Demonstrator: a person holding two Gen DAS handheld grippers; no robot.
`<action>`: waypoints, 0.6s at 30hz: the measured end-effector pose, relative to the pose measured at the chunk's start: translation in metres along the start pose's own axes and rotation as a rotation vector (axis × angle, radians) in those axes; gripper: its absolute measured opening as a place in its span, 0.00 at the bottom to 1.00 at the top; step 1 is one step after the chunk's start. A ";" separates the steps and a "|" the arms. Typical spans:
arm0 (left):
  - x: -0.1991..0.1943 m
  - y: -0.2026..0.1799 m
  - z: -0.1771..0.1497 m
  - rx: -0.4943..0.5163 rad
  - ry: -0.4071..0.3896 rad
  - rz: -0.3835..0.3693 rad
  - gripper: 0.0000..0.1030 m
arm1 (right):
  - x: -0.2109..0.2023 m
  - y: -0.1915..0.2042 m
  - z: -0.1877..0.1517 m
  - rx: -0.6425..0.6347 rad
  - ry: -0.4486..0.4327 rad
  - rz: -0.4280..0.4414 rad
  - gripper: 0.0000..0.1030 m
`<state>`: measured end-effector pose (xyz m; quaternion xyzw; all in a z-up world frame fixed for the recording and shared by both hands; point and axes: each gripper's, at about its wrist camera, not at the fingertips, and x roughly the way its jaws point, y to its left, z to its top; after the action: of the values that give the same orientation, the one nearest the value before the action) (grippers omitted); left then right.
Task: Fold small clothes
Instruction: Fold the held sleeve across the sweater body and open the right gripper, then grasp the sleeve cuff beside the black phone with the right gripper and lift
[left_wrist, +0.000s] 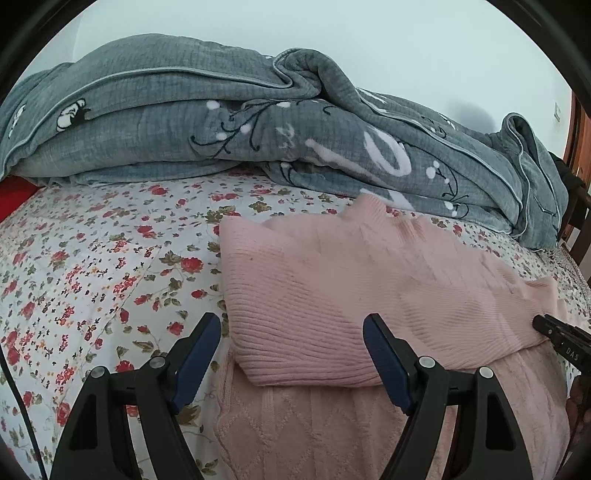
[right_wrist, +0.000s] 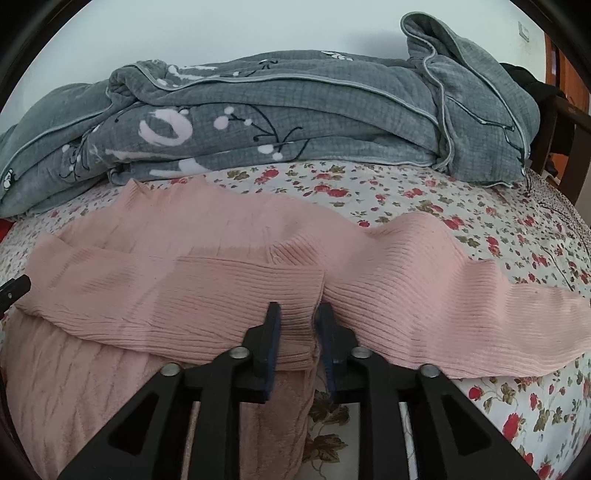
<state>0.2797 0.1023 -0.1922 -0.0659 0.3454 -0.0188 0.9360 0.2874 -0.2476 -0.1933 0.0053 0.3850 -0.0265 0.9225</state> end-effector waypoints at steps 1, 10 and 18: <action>0.000 0.000 0.000 0.001 -0.002 0.001 0.76 | 0.000 0.000 0.000 -0.001 0.003 0.007 0.42; -0.010 -0.003 0.000 0.015 -0.047 -0.030 0.76 | -0.004 -0.005 0.002 0.032 -0.014 0.052 0.48; -0.015 -0.001 0.000 0.008 -0.068 -0.050 0.76 | -0.040 -0.042 0.007 0.070 -0.065 0.049 0.54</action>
<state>0.2685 0.1030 -0.1822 -0.0715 0.3114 -0.0414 0.9467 0.2627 -0.2876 -0.1596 0.0460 0.3533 -0.0177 0.9342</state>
